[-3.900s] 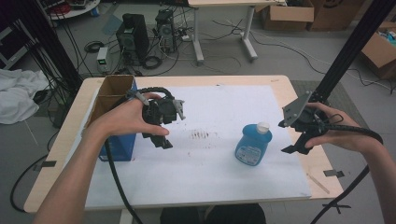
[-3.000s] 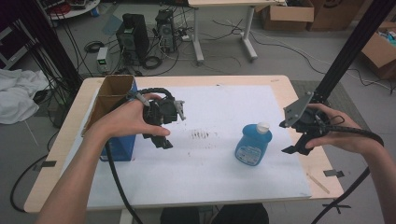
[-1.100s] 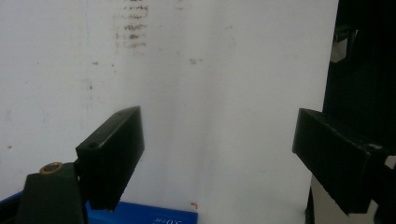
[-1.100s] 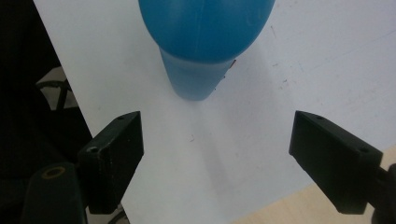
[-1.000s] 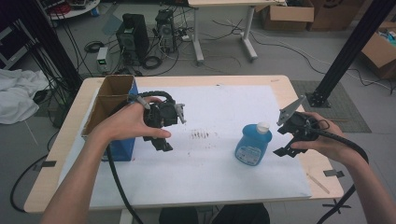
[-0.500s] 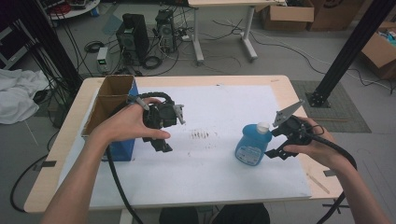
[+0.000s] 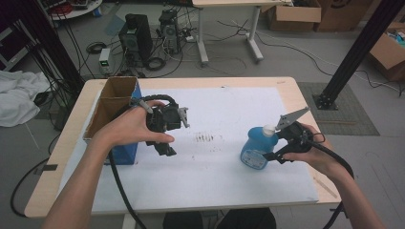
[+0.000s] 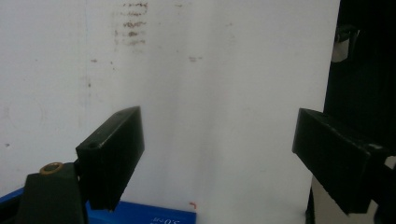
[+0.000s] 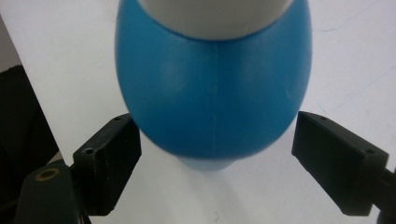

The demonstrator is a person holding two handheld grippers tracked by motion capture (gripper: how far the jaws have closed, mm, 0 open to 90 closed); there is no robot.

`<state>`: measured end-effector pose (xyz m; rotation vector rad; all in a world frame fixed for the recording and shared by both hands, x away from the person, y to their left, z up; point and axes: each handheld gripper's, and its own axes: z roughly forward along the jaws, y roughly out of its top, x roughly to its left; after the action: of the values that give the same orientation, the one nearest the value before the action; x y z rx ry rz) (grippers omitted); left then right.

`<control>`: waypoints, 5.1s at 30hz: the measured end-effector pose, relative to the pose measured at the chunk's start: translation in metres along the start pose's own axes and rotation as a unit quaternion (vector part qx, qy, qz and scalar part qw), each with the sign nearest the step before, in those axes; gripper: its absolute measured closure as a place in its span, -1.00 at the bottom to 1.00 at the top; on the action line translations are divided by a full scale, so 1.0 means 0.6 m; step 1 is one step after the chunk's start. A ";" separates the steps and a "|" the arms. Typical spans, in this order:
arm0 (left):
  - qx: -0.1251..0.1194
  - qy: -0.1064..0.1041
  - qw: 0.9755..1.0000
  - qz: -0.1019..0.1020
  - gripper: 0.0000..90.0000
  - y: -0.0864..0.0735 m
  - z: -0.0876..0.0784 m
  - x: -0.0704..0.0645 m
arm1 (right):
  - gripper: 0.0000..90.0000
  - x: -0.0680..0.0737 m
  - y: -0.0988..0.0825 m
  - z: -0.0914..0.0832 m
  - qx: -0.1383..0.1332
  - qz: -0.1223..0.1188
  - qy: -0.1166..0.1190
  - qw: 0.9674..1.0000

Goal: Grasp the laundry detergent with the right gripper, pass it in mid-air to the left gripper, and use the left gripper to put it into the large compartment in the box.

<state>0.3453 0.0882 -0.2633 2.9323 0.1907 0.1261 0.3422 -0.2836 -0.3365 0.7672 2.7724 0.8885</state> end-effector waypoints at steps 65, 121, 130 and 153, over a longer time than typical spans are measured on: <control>-0.005 -0.002 1.000 -0.013 -0.62 -0.011 0.007 0.000 | -0.15 0.014 -0.009 0.035 -0.046 0.004 -0.019 0.999; -0.005 0.006 1.000 -0.026 -0.62 -0.021 0.003 -0.001 | 0.02 0.013 0.066 0.037 -0.085 -0.078 0.017 0.993; -0.008 0.008 0.999 -0.031 -0.62 -0.032 -0.003 -0.001 | 0.02 0.024 0.110 0.041 -0.090 -0.110 0.047 0.989; -0.054 0.014 0.998 -0.016 -0.62 0.005 -0.072 0.010 | 0.02 0.067 0.189 0.032 -0.089 -0.169 0.085 0.978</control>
<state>0.3472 0.0945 -0.2201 2.8205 0.2288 0.1665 0.3615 -0.1745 -0.2856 0.1904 2.7912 1.1531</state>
